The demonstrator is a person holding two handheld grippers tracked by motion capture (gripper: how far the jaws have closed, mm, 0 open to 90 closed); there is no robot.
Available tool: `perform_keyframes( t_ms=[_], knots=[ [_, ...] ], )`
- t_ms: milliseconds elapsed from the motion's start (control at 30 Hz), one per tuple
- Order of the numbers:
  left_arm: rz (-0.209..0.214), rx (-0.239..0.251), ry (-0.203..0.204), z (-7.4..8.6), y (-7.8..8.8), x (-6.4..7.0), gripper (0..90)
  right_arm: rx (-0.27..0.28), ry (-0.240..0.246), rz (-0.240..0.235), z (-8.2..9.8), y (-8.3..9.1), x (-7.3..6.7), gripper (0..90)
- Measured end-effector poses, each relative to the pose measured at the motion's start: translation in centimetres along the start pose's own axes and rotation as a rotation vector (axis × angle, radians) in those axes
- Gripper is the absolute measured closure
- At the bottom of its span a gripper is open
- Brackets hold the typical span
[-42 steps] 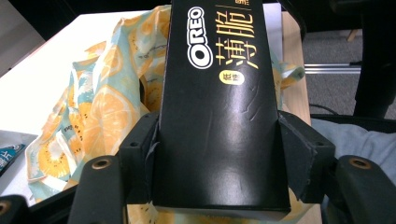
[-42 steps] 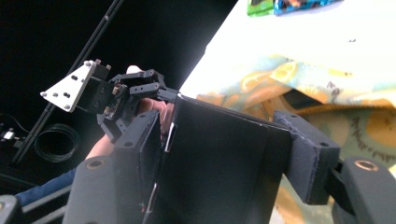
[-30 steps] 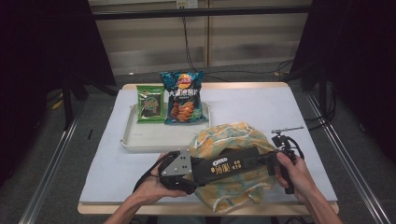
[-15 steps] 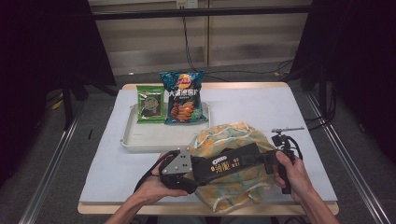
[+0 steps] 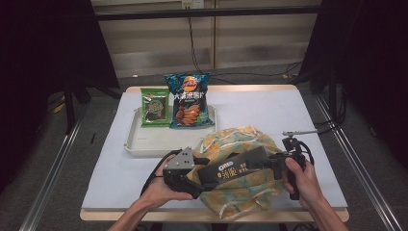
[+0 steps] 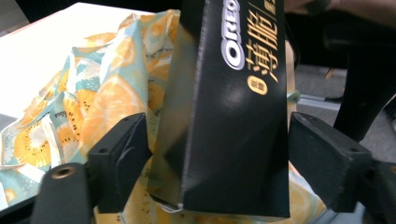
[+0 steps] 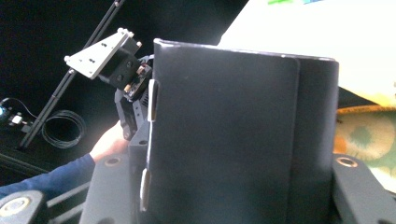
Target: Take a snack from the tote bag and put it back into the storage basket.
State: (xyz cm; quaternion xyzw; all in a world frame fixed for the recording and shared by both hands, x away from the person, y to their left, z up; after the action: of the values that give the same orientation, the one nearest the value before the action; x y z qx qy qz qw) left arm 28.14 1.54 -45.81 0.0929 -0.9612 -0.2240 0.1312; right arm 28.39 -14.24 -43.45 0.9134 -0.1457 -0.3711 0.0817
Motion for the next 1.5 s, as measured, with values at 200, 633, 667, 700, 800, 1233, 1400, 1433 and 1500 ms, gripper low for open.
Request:
perform_keyframes(
  t_ms=[200, 633, 667, 700, 800, 1233, 1400, 1433, 1500],
  knots=[
    [0.027, 0.029, 0.061, -0.4, 0.5, -0.3, 15.0, 0.026, 0.089, 0.005, -0.4, 0.2, -0.5, 43.5],
    [0.136, 0.004, 0.154, -1.1, 0.2, -0.7, 15.3, 0.021, 0.247, -0.001, -0.4, 0.2, -1.7, 43.7],
    [0.142, 0.006, 0.159, -1.1, 0.1, -0.7, 15.6, 0.019, 0.253, -0.006, -0.4, 0.1, -1.9, 43.7],
    [0.154, -0.003, 0.160, -1.1, 0.0, -0.7, 15.8, 0.018, 0.260, -0.002, -0.4, 0.1, -1.9, 43.7],
    [0.185, -0.029, 0.166, -0.9, -0.2, -0.4, 17.5, 0.021, 0.277, -0.009, -0.4, 0.1, -2.1, 43.6],
    [0.312, -0.129, 0.155, -0.3, -1.3, 0.6, 26.0, 0.009, 0.334, -0.020, -0.2, -0.1, -2.6, 43.7],
    [0.323, -0.133, 0.164, -0.4, -1.3, 0.6, 29.3, 0.010, 0.344, -0.019, -0.1, -0.1, -2.5, 43.6],
    [0.334, -0.130, 0.169, -0.4, -1.3, 0.6, 30.5, 0.009, 0.352, -0.022, -0.1, -0.1, -2.6, 43.5],
    [0.346, -0.128, 0.157, -0.4, -1.1, 0.6, 33.8, 0.008, 0.368, -0.023, -0.1, -0.1, -2.6, 42.9]
  ],
)
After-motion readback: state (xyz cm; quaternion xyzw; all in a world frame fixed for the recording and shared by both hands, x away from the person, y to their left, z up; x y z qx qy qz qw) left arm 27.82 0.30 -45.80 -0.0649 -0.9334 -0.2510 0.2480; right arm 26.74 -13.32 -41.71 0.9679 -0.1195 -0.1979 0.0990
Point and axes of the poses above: each handheld gripper's, and its own axes: y roughly backward along the jaws, z roughly out of its underside, x roughly to its right, the point moved 10 cm from there along -y, roughly forward along the jaws, and after that the axes turned 9 degrees about y, right-handed, at the moved point
